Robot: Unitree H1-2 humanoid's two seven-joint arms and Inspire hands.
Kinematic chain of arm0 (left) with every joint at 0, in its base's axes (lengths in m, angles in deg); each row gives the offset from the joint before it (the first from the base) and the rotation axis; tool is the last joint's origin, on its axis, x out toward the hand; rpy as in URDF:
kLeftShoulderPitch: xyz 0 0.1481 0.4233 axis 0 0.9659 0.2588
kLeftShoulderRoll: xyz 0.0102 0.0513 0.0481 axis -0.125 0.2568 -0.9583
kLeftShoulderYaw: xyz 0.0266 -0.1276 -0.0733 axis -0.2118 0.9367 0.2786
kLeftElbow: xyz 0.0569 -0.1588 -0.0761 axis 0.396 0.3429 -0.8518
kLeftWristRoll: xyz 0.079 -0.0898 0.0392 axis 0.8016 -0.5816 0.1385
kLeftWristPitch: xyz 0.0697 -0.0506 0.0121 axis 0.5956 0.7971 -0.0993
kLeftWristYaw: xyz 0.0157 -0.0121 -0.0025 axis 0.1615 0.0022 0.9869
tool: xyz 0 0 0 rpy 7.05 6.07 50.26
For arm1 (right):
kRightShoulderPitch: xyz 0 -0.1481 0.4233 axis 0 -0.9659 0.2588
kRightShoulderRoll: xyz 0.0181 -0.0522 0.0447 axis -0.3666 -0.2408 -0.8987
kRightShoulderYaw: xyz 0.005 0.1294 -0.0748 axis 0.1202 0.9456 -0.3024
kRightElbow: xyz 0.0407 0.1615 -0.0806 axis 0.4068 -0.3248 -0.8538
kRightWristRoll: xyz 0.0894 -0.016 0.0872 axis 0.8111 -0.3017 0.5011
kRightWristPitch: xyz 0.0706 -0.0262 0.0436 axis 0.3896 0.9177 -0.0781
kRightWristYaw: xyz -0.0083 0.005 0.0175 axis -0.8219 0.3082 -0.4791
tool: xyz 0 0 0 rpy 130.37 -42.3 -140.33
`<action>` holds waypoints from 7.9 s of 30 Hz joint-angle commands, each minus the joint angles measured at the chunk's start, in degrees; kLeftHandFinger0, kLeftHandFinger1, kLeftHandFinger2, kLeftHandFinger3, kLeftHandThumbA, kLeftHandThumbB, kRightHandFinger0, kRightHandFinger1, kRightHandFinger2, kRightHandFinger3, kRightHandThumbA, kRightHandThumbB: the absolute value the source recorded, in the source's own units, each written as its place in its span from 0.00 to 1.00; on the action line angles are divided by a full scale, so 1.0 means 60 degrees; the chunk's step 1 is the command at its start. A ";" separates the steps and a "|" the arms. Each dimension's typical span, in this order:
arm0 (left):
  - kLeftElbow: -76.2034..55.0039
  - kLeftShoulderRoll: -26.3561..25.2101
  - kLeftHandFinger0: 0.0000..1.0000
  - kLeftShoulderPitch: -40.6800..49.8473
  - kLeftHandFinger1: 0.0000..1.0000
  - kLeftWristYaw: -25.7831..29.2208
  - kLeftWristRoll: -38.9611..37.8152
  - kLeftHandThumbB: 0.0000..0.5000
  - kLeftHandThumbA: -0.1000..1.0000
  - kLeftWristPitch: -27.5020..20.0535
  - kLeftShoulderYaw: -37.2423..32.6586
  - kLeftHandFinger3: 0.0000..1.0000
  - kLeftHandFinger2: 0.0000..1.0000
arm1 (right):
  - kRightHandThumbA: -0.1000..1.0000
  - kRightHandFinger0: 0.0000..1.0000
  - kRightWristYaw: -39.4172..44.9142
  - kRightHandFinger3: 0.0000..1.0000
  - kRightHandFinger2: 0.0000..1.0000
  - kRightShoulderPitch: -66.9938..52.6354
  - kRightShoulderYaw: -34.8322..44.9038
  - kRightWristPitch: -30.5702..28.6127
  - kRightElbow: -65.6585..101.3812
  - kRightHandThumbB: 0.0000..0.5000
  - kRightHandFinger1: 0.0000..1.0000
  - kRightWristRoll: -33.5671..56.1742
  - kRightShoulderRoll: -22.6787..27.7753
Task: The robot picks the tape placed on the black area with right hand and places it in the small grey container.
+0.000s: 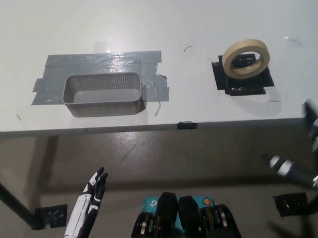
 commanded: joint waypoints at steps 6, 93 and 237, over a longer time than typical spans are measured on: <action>-0.0064 0.0018 1.00 -0.0083 1.00 0.0183 0.0100 0.22 1.00 -0.0521 0.0057 1.00 1.00 | 0.98 1.00 0.0533 1.00 1.00 0.3634 -0.0579 0.2660 0.0034 0.58 1.00 -0.3360 0.1784; -0.0264 -0.0028 1.00 -0.0228 1.00 0.0030 -0.0135 0.14 1.00 -0.0462 0.0144 1.00 1.00 | 0.00 0.03 -0.6426 0.75 0.81 1.0665 -0.7708 0.0517 -1.2443 0.46 0.43 -0.6605 0.0323; -0.0260 0.0262 1.00 0.0365 1.00 -0.0154 -0.0051 0.25 1.00 -0.0405 0.0109 1.00 1.00 | 0.88 1.00 -0.0035 1.00 1.00 -0.1520 -0.2829 -0.0030 -0.1836 0.45 1.00 -0.0042 -0.0303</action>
